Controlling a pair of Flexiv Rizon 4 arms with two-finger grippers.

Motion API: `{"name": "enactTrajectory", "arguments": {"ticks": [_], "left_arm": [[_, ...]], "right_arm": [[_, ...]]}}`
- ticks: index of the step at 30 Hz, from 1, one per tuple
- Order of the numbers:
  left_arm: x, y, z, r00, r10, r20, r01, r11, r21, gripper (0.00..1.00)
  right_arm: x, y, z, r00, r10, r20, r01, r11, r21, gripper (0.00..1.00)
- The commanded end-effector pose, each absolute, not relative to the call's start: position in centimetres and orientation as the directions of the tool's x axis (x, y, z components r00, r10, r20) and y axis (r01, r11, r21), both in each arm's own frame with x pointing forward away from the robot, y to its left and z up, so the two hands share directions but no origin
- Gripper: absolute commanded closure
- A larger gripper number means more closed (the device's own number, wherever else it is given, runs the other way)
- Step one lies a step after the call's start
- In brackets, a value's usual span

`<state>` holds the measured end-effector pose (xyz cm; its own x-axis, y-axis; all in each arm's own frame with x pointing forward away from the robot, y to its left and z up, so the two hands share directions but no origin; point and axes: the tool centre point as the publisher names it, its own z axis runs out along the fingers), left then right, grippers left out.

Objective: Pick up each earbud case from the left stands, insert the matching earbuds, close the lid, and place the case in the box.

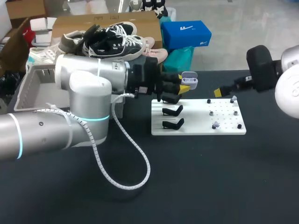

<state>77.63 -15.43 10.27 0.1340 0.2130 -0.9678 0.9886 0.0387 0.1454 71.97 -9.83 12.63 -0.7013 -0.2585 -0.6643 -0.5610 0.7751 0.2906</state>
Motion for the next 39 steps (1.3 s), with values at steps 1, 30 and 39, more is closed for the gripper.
{"name": "enactTrajectory", "arguments": {"ticks": [1, 30, 39], "left_arm": [[77.7, -15.1, 10.0, 0.152, 0.155, -0.976, 0.987, 0.036, 0.16, 1.0], [77.1, -16.6, 8.7, 0.184, 0.176, -0.967, 0.98, 0.038, 0.193, 1.0], [76.4, -16.6, 8.5, 0.204, 0.189, -0.961, 0.976, 0.032, 0.214, 1.0]], "right_arm": [[71.3, -10.1, 12.9, -0.712, -0.272, -0.648, -0.518, 0.826, 0.222, 0.0], [70.6, -11.3, 12.0, -0.736, -0.243, -0.633, -0.459, 0.865, 0.202, 0.0], [70.9, -11.2, 11.7, -0.734, -0.236, -0.636, -0.461, 0.862, 0.211, 0.0]]}}
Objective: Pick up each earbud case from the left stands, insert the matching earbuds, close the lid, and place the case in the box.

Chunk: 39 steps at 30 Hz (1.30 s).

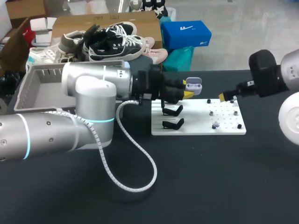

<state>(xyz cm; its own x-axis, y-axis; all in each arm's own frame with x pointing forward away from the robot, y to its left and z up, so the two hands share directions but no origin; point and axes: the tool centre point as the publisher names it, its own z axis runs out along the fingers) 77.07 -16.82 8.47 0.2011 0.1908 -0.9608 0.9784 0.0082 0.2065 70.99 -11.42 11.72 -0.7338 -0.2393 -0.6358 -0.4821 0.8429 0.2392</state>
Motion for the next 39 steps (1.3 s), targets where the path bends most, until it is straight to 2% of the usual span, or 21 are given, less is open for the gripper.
{"name": "enactTrajectory", "arguments": {"ticks": [1, 26, 39], "left_arm": [[76.3, -16.5, 8.5, 0.205, 0.187, -0.961, 0.976, 0.032, 0.215, 1.0], [76.6, -15.1, 8.8, 0.174, 0.168, -0.97, 0.982, 0.048, 0.185, 1.0], [76.6, -15.1, 8.8, 0.174, 0.168, -0.97, 0.982, 0.048, 0.185, 1.0]], "right_arm": [[71.0, -11.2, 11.6, -0.734, -0.235, -0.637, -0.461, 0.862, 0.213, 0.0], [71.7, -11.9, 11.2, -0.739, -0.238, -0.63, -0.449, 0.872, 0.197, 0.0], [72.4, -14.2, 11.0, -0.718, -0.383, -0.581, -0.467, 0.884, -0.006, 0.0]]}}
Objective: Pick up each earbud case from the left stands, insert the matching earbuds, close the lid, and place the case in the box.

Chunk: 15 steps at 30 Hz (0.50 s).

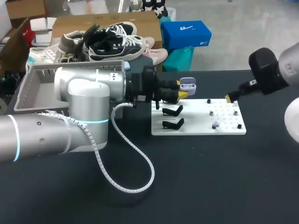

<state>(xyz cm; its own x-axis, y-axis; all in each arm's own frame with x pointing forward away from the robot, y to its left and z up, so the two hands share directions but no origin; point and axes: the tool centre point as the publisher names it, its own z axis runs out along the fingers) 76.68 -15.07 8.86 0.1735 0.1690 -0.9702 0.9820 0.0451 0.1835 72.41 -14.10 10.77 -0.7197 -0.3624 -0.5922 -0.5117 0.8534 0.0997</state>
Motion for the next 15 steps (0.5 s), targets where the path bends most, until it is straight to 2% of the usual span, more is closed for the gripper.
{"name": "enactTrajectory", "arguments": {"ticks": [1, 15], "left_arm": [[76.6, -15.1, 8.8, 0.174, 0.168, -0.97, 0.982, 0.048, 0.185, 1.0], [76.6, -15.1, 8.8, 0.174, 0.168, -0.97, 0.982, 0.048, 0.185, 1.0]], "right_arm": [[72.6, -14.3, 10.8, -0.715, -0.4, -0.573, -0.476, 0.879, -0.018, 0.0], [75.0, -16.1, 7.2, -0.725, -0.466, -0.507, -0.477, 0.871, -0.119, 0.0]]}}
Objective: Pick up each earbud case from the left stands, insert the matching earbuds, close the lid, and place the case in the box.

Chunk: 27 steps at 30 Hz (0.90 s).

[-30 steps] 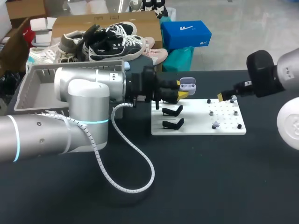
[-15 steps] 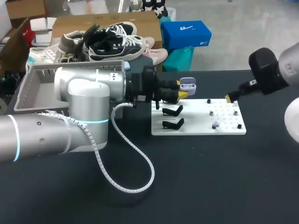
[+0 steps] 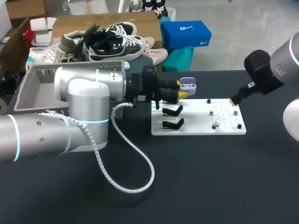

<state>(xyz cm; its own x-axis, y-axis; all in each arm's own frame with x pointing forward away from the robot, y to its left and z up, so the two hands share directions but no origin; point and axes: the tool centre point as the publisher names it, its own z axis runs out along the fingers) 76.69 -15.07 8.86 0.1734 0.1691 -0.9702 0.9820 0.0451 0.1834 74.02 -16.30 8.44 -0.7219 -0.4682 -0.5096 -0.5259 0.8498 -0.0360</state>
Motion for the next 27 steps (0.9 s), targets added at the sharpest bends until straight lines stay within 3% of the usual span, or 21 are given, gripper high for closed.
{"name": "enactTrajectory", "arguments": {"ticks": [1, 22, 25, 27], "left_arm": [[76.6, -15.1, 8.8, 0.174, 0.168, -0.97, 0.982, 0.048, 0.185, 1.0], [76.6, -15.1, 8.8, 0.174, 0.168, -0.97, 0.982, 0.048, 0.185, 1.0], [76.6, -15.1, 8.8, 0.174, 0.168, -0.97, 0.982, 0.048, 0.185, 1.0], [76.6, -15.1, 8.8, 0.174, 0.168, -0.97, 0.982, 0.048, 0.185, 1.0]], "right_arm": [[75.3, -16.1, 6.9, -0.728, -0.467, -0.503, -0.476, 0.871, -0.12, 0.0], [79.2, -15.5, 3.3, -0.763, -0.453, -0.461, -0.445, 0.886, -0.133, 0.0], [79.3, -15.7, 3.3, -0.772, -0.442, -0.457, -0.435, 0.891, -0.128, 0.07], [79.4, -16.0, 3.4, -0.785, -0.417, -0.459, -0.412, 0.904, -0.116, 0.19]]}}
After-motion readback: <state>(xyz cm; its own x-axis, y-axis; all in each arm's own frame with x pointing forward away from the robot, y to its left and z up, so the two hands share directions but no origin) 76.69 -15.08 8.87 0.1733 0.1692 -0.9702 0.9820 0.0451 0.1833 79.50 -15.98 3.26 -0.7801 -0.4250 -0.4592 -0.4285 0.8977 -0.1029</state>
